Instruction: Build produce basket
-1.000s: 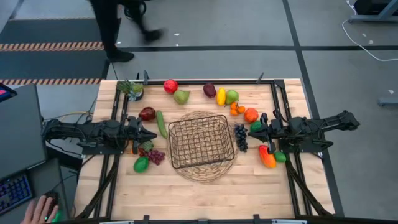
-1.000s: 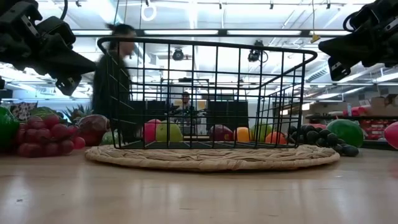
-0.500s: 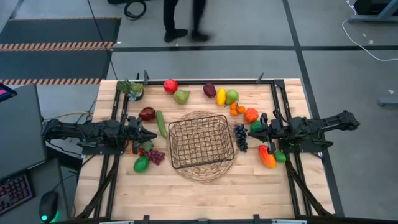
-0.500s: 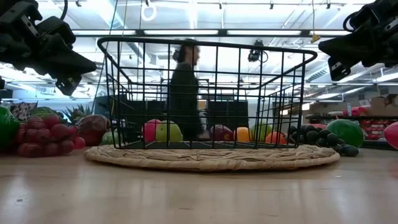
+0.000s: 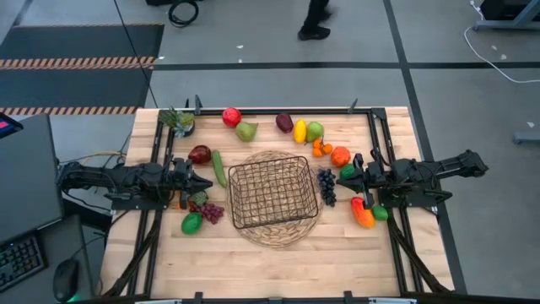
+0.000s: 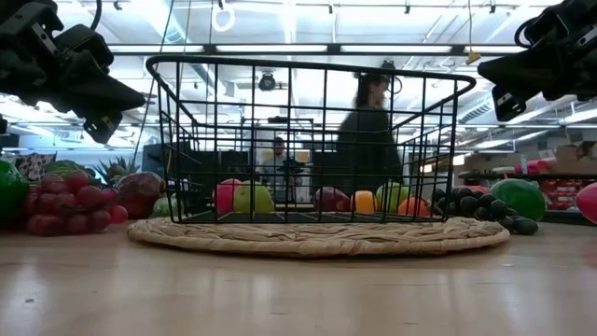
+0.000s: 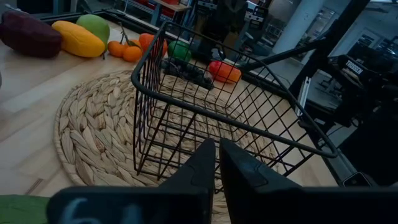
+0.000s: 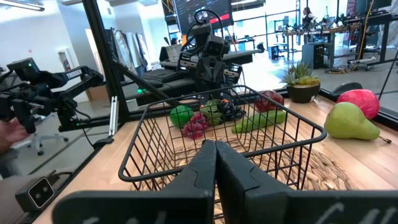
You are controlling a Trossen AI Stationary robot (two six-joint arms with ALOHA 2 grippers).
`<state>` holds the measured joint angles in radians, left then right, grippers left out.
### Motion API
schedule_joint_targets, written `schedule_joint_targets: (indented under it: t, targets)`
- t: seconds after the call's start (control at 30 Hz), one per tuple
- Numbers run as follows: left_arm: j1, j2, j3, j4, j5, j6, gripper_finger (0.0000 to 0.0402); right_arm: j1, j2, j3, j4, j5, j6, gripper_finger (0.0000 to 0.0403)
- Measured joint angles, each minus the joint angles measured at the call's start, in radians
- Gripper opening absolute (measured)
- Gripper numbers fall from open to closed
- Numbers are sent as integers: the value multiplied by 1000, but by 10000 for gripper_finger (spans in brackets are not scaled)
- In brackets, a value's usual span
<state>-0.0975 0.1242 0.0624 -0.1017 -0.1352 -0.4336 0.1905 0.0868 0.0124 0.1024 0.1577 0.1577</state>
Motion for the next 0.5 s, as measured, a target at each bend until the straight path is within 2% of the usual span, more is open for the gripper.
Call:
schedule_joint_targets:
  t: [0.5]
  targets:
    - [0, 0, 0, 0, 0, 0, 28, 0, 0, 0, 0, 0, 0, 13]
